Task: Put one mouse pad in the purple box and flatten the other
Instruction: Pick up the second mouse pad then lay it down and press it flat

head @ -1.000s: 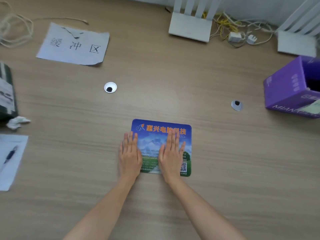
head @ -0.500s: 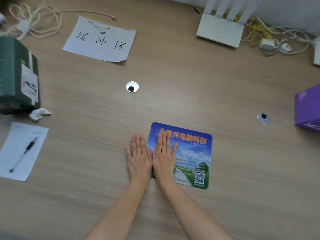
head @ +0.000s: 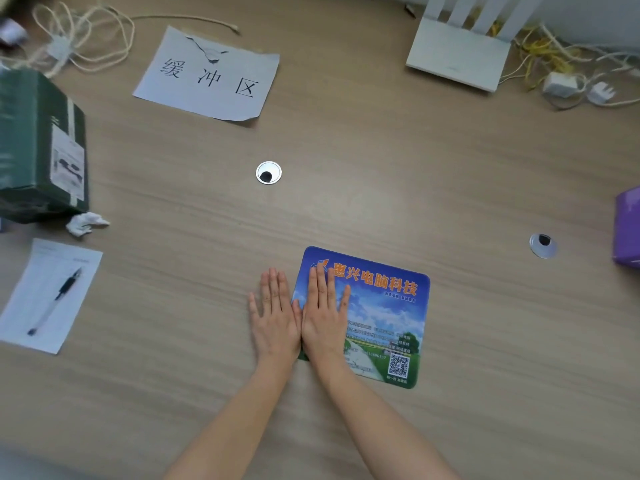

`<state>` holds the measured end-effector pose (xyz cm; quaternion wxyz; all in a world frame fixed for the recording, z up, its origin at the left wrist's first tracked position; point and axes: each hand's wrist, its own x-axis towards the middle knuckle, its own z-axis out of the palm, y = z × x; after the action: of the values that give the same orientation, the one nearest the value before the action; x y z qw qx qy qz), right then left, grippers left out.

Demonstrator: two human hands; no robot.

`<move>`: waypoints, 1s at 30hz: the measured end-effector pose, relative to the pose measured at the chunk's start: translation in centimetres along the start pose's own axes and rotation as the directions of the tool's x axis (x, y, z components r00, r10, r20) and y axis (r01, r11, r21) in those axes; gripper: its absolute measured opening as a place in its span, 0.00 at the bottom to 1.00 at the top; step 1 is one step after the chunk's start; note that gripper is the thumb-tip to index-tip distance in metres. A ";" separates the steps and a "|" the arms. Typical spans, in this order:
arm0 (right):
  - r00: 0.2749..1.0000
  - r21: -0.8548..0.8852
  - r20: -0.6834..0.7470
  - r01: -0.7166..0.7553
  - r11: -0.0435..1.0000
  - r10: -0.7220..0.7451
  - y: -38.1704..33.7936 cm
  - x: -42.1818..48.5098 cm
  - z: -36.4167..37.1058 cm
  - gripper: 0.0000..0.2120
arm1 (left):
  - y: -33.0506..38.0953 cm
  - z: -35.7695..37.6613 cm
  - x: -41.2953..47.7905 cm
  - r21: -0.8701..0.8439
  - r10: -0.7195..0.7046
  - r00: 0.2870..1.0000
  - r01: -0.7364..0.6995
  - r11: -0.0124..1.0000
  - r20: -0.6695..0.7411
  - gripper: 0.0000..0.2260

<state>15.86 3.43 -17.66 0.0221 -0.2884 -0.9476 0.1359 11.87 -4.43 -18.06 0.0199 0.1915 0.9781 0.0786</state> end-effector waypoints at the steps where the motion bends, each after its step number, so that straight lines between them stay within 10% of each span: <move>1: 1.000 -0.003 -0.002 0.000 1.000 0.000 0.0 0.0 0.0 0.29 | 0.0 0.0 0.0 0.011 0.004 1.000 -0.004 1.000 -0.003 0.25; 21: 0.988 -0.007 0.130 -0.084 0.996 0.084 -0.2 0.0 -1.5 0.30 | 0.4 -0.9 0.3 -0.033 0.010 0.996 -0.007 0.999 0.087 0.26; 30: 0.986 -0.070 0.069 -0.150 0.986 0.155 3.3 -0.4 -7.5 0.30 | 1.5 -7.3 1.9 -0.007 0.344 0.933 -0.345 0.938 0.109 0.27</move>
<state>18.89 7.68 -11.33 -0.0327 -0.3555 -0.9267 0.1172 10.21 -3.39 -10.58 0.0575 0.3641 0.9274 0.0643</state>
